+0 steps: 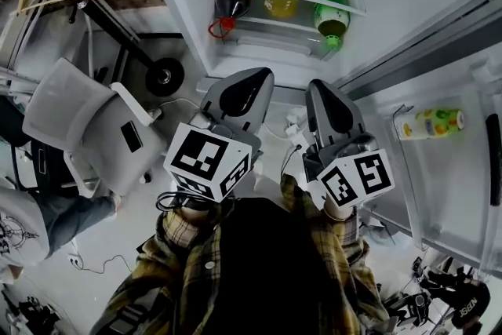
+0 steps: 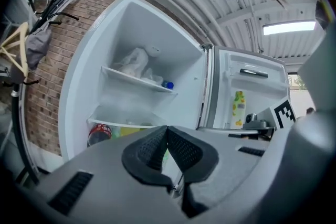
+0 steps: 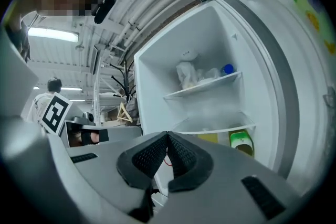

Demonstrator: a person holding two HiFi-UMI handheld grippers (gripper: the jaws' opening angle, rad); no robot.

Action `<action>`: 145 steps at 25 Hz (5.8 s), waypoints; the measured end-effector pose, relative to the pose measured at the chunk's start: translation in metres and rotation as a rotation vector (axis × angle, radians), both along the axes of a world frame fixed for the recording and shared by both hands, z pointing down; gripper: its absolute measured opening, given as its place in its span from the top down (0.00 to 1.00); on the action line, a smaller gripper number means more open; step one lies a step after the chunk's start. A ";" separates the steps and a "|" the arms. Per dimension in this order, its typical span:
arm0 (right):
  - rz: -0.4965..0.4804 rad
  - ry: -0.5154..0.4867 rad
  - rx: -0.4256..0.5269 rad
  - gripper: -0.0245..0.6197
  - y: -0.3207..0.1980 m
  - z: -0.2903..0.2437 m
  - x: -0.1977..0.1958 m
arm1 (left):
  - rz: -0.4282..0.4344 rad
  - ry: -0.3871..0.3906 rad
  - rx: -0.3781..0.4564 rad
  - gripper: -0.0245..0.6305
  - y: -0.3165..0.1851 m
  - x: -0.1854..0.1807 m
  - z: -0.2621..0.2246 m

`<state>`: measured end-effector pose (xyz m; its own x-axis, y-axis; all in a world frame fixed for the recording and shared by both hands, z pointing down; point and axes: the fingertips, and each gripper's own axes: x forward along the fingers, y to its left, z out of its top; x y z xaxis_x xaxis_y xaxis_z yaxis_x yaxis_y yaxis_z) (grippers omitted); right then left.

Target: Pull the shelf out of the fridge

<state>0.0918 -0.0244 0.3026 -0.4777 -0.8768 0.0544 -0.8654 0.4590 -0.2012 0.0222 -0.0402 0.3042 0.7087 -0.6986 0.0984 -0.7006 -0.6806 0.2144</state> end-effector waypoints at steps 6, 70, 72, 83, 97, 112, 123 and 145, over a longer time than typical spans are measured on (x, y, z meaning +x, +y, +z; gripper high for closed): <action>-0.042 -0.024 -0.010 0.93 -0.020 0.004 -0.005 | -0.037 -0.021 -0.008 0.96 -0.017 -0.004 0.003; -0.030 -0.101 -0.101 0.91 -0.207 0.015 0.016 | 0.002 0.059 -0.094 0.83 -0.203 0.028 0.012; -0.041 -0.110 -0.119 0.84 -0.209 0.019 0.016 | 0.004 0.055 -0.105 0.80 -0.204 0.029 0.015; -0.009 -0.178 -0.162 0.74 -0.216 0.031 0.030 | 0.001 0.056 -0.173 0.65 -0.210 0.028 0.034; -0.024 -0.330 -0.276 0.69 -0.223 0.058 0.035 | 0.007 0.172 -0.343 0.65 -0.217 0.031 0.071; 0.004 -0.534 -0.379 0.69 -0.241 0.088 0.049 | -0.032 0.385 -0.546 0.65 -0.238 0.029 0.105; 0.018 -0.670 -0.417 0.69 -0.265 0.097 0.050 | -0.036 0.540 -0.603 0.65 -0.262 0.038 0.097; 0.068 -0.908 -0.435 0.69 -0.302 0.099 0.059 | -0.087 0.618 -0.617 0.74 -0.299 0.041 0.098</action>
<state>0.1511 -0.3260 0.4020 -0.4472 -0.8943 0.0169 -0.3231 0.1440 -0.9353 0.0631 -0.3396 0.4020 0.7071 -0.7010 0.0929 -0.3814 -0.2675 0.8848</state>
